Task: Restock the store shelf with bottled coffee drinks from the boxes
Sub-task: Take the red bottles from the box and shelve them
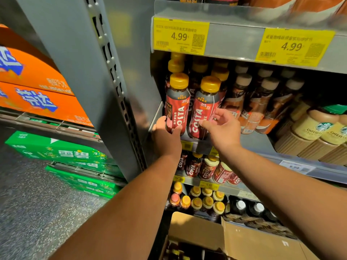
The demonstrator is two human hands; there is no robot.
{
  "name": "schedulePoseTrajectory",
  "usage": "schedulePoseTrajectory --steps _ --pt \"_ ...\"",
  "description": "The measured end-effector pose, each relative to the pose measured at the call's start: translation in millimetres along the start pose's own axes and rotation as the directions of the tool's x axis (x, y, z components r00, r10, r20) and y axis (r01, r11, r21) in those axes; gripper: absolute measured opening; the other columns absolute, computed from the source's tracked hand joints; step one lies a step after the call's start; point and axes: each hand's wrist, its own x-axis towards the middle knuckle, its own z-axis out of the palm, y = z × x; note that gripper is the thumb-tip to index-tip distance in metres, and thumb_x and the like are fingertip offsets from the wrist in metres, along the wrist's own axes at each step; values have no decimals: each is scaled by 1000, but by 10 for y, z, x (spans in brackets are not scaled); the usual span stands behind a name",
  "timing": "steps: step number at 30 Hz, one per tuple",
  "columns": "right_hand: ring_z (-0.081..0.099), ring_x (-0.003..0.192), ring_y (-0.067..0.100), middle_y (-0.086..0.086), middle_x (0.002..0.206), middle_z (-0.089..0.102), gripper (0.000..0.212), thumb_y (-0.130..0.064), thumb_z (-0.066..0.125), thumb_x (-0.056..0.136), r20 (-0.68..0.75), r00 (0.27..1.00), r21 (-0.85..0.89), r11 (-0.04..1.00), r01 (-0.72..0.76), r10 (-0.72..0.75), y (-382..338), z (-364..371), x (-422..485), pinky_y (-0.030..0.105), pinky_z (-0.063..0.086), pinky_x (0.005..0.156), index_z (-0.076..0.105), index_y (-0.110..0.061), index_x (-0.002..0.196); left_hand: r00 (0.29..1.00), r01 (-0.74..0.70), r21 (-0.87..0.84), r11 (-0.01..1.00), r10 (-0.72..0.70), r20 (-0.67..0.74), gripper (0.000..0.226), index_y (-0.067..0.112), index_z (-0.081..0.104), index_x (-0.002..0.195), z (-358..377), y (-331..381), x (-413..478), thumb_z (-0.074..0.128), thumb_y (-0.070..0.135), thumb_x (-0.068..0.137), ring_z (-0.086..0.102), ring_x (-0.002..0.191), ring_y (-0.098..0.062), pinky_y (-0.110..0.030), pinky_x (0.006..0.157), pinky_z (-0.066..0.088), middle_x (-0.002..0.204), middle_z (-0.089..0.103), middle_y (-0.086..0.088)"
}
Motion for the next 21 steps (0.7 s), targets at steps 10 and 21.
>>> schedulePoseTrajectory --steps 10,21 --pt "63 104 12 6 117 65 48 -2 73 78 28 999 -29 999 -22 22 98 8 23 22 50 93 58 -2 123 996 -41 14 999 40 82 42 15 51 131 8 -110 58 60 12 90 60 108 -16 -25 86 46 120 63 -3" --pt "59 114 18 7 122 64 51 3 70 80 55 997 31 998 -60 58 141 53 81 36 47 101 56 -5 128 990 -38 13 999 36 136 44 15 45 136 -1 -143 92 54 15 93 55 118 -18 -39 101 44 128 58 -4"
